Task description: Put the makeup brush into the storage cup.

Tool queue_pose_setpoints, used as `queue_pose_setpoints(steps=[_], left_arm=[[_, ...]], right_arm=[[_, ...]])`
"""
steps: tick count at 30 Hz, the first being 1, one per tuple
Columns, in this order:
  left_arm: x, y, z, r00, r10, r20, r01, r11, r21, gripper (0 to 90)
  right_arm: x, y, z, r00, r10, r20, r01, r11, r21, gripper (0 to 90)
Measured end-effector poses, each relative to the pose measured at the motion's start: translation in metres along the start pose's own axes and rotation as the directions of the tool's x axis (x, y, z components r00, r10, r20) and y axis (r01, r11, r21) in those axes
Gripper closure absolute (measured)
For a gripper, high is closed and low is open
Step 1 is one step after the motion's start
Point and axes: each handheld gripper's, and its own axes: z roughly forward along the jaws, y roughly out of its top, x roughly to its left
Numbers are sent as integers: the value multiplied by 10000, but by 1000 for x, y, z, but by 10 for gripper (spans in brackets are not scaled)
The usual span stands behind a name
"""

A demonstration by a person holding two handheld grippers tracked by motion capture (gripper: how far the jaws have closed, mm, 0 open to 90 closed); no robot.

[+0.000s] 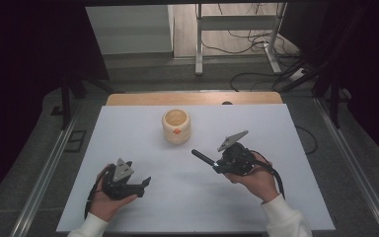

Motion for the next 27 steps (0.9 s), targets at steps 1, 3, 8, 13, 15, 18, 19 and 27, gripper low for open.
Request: queue_pose_setpoints(steps=[1,3,8,13,15,18,19,27], left_arm=[[-3,3,1,9998,195,18,-195,9998,-59,165],[-8,7,3,9990,446,41,-445,9989,-136,162],[-16,16,7,9962,837,226,-825,9954,-479,158],[-21,26,8,9958,872,262,-867,9960,-201,162],[-22,29,6,9954,868,404,-860,9961,-218,159],[-24,34,5,9946,891,541,-876,9957,-290,154],[-24,36,5,9941,967,499,-953,9950,-290,155],[-34,45,8,9867,1580,368,-1564,9868,-426,159]], right_arm=[[0,0,0,10000,-11,17,11,10000,7,721],[1,1,0,10000,-40,-3,40,10000,-1,721],[2,2,1,10000,-28,10,28,10000,-6,721],[2,3,3,10000,-46,0,46,10000,40,721],[2,3,4,10000,-44,-6,44,10000,32,721],[3,4,5,10000,-68,-20,69,10000,64,721],[3,4,6,10000,-75,-22,76,9999,82,721],[6,5,10,9999,-127,-93,128,9998,145,721]])
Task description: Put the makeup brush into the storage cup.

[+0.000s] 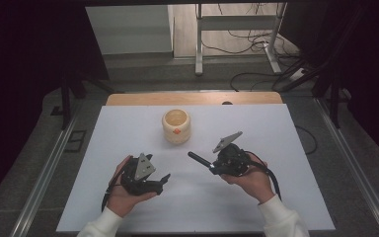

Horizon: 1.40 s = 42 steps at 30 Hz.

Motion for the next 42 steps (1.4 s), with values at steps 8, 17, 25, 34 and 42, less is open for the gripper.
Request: queue_pose_setpoints(steps=[8,17,25,34,42], left_arm=[[-2,4,1,10000,91,0,-91,9999,-72,160],[-6,8,4,9996,288,26,-288,9996,-28,164],[-11,12,7,9988,482,87,-482,9988,-39,164],[-14,16,12,9982,567,172,-566,9984,-83,164],[-20,21,17,9963,836,210,-835,9965,-60,171]], right_arm=[[2,1,1,10000,-85,4,85,10000,34,721],[3,2,3,9999,-128,-20,128,9999,62,721],[5,2,3,9999,-170,-21,170,9998,90,721],[7,3,5,9996,-233,-127,235,9996,127,721],[8,4,6,9996,-231,-171,234,9996,174,721]])
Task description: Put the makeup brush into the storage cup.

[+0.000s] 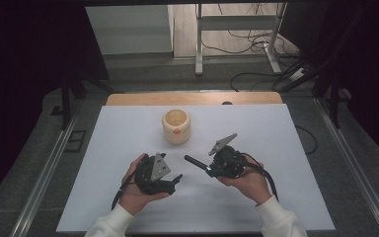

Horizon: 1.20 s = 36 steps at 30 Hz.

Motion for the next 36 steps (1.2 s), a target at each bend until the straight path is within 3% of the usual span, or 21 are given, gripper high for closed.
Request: queue_pose_setpoints(steps=[18,36], left_arm=[[-6,9,14,9987,488,131,-491,9986,197,173],[-14,38,28,9875,1546,320,-1557,9873,330,177]], right_arm=[[-1,0,-1,10000,22,-46,-23,10000,-65,721],[1,0,-5,9998,38,-202,-43,9997,-223,721]])
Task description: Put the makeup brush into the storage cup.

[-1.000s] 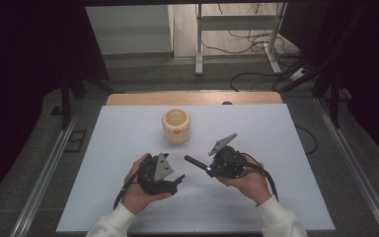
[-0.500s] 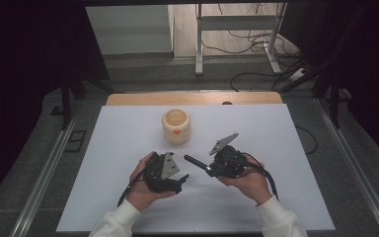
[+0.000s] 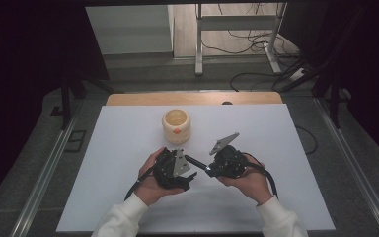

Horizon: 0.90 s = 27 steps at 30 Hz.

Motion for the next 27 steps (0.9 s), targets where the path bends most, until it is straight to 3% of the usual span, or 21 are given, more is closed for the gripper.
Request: queue_pose_setpoints(steps=[10,18,21,27], left_arm=[[-7,6,12,9977,679,8,-679,9975,179,212],[-6,6,16,9962,874,28,-874,9960,207,262],[-8,5,18,9933,1146,126,-1147,9933,126,303],[-14,4,21,9839,1759,312,-1766,9840,230,469]], right_arm=[[-1,0,1,10000,-79,-50,79,10000,48,721],[1,0,3,9998,-126,-160,128,9999,93,720],[1,0,5,9996,-147,-231,150,9998,142,721],[2,0,5,9992,-50,-396,59,9997,218,721]])
